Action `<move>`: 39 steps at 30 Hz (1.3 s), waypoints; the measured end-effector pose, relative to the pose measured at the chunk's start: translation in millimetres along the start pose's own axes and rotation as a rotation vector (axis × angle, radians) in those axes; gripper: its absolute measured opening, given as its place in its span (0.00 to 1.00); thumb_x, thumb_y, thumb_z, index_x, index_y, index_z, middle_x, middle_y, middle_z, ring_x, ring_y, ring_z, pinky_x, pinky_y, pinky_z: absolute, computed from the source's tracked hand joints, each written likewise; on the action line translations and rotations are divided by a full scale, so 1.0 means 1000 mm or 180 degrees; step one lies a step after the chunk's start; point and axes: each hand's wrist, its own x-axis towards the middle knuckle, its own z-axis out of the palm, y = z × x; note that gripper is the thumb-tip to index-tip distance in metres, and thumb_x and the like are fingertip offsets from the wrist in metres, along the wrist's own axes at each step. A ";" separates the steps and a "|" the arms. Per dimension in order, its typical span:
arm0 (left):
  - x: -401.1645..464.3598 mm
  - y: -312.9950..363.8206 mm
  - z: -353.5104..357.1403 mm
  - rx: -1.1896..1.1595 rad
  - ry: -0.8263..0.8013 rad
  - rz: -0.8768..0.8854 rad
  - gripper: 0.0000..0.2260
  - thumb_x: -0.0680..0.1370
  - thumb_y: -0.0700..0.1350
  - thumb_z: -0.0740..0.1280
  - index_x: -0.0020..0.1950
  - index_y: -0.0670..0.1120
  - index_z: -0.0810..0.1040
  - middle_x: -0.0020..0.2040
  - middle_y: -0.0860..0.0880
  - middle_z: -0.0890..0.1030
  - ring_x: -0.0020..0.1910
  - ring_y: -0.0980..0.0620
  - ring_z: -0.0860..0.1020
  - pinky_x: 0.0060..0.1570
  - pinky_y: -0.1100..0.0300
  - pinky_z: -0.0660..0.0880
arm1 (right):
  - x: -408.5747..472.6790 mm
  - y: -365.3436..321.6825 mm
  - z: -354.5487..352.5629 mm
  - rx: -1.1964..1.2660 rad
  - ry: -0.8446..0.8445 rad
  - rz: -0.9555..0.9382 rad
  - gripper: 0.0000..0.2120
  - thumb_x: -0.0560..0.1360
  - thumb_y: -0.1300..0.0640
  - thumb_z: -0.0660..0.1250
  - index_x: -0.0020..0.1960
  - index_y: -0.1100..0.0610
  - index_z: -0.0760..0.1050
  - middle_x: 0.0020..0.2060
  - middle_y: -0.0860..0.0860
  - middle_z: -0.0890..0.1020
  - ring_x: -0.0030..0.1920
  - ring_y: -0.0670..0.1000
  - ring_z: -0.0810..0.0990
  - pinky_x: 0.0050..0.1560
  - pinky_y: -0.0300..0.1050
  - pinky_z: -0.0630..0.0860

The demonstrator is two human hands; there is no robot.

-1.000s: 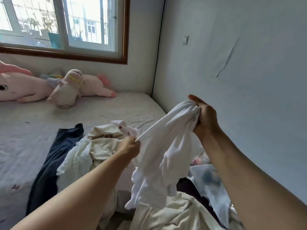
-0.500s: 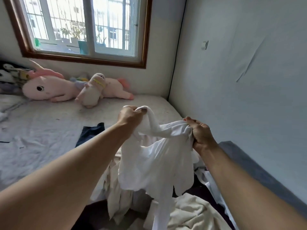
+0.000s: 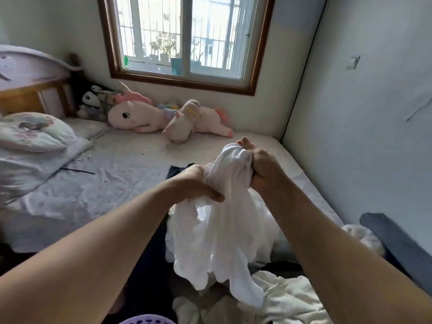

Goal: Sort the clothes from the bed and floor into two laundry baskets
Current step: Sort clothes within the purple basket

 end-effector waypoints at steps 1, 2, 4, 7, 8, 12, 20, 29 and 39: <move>-0.005 -0.009 -0.005 -0.0025 0.0028 -0.0064 0.26 0.57 0.48 0.80 0.52 0.42 0.80 0.48 0.42 0.84 0.46 0.44 0.83 0.49 0.47 0.81 | -0.003 0.008 0.011 0.0039 -0.0080 0.0089 0.15 0.81 0.59 0.59 0.37 0.60 0.74 0.23 0.51 0.79 0.24 0.46 0.78 0.33 0.41 0.77; -0.009 -0.015 -0.009 -0.0067 0.0013 -0.0111 0.26 0.58 0.48 0.80 0.52 0.41 0.80 0.47 0.43 0.84 0.44 0.46 0.83 0.49 0.50 0.81 | -0.005 0.015 0.018 0.0060 -0.0119 0.0169 0.16 0.81 0.59 0.58 0.36 0.60 0.73 0.23 0.51 0.78 0.24 0.46 0.77 0.34 0.42 0.77; -0.018 -0.027 -0.014 -0.0124 -0.0092 -0.0225 0.17 0.65 0.43 0.78 0.51 0.40 0.81 0.42 0.45 0.82 0.38 0.48 0.81 0.44 0.56 0.80 | -0.007 0.030 0.028 0.0055 -0.0127 0.0310 0.16 0.81 0.58 0.57 0.36 0.60 0.72 0.24 0.51 0.77 0.25 0.47 0.76 0.35 0.43 0.77; -0.033 -0.053 -0.019 -0.0141 -0.0186 -0.0442 0.13 0.68 0.40 0.75 0.51 0.39 0.81 0.41 0.45 0.82 0.38 0.48 0.80 0.42 0.58 0.79 | -0.012 0.058 0.040 -0.0001 -0.0070 0.0549 0.15 0.81 0.59 0.57 0.37 0.60 0.71 0.25 0.53 0.77 0.24 0.47 0.77 0.30 0.40 0.78; -0.038 -0.064 -0.019 -0.0149 -0.0217 -0.0521 0.16 0.66 0.40 0.76 0.52 0.39 0.81 0.44 0.43 0.83 0.41 0.46 0.81 0.45 0.56 0.79 | -0.014 0.069 0.042 -0.0031 -0.0048 0.0608 0.15 0.81 0.59 0.58 0.36 0.60 0.71 0.25 0.52 0.77 0.23 0.46 0.77 0.30 0.40 0.78; -0.046 -0.109 -0.012 -0.0073 -0.0314 -0.0764 0.23 0.58 0.45 0.73 0.52 0.41 0.81 0.48 0.42 0.84 0.48 0.42 0.82 0.53 0.50 0.79 | -0.023 0.114 0.043 -0.0120 -0.0061 0.0839 0.16 0.81 0.61 0.59 0.35 0.62 0.73 0.24 0.52 0.79 0.25 0.46 0.79 0.33 0.39 0.79; -0.062 -0.204 0.013 0.0025 -0.0694 -0.1353 0.15 0.59 0.41 0.73 0.44 0.44 0.81 0.45 0.43 0.83 0.48 0.42 0.82 0.53 0.51 0.78 | -0.043 0.216 0.031 -0.0487 0.0126 0.1548 0.10 0.79 0.58 0.62 0.50 0.66 0.76 0.42 0.61 0.78 0.40 0.55 0.78 0.46 0.49 0.77; -0.079 -0.276 0.054 0.0274 -0.0738 -0.1883 0.20 0.72 0.40 0.70 0.65 0.42 0.75 0.62 0.44 0.77 0.63 0.46 0.75 0.60 0.55 0.72 | -0.069 0.292 -0.005 -0.1160 0.0333 0.2583 0.05 0.80 0.59 0.61 0.47 0.58 0.73 0.33 0.50 0.67 0.32 0.46 0.65 0.40 0.41 0.69; -0.054 -0.264 0.100 0.0337 -0.0978 -0.1786 0.16 0.79 0.42 0.63 0.68 0.43 0.73 0.64 0.45 0.76 0.56 0.49 0.78 0.36 0.66 0.71 | -0.074 0.298 -0.055 -0.1058 0.0744 0.2610 0.09 0.79 0.59 0.61 0.58 0.57 0.74 0.32 0.50 0.65 0.31 0.46 0.64 0.41 0.43 0.69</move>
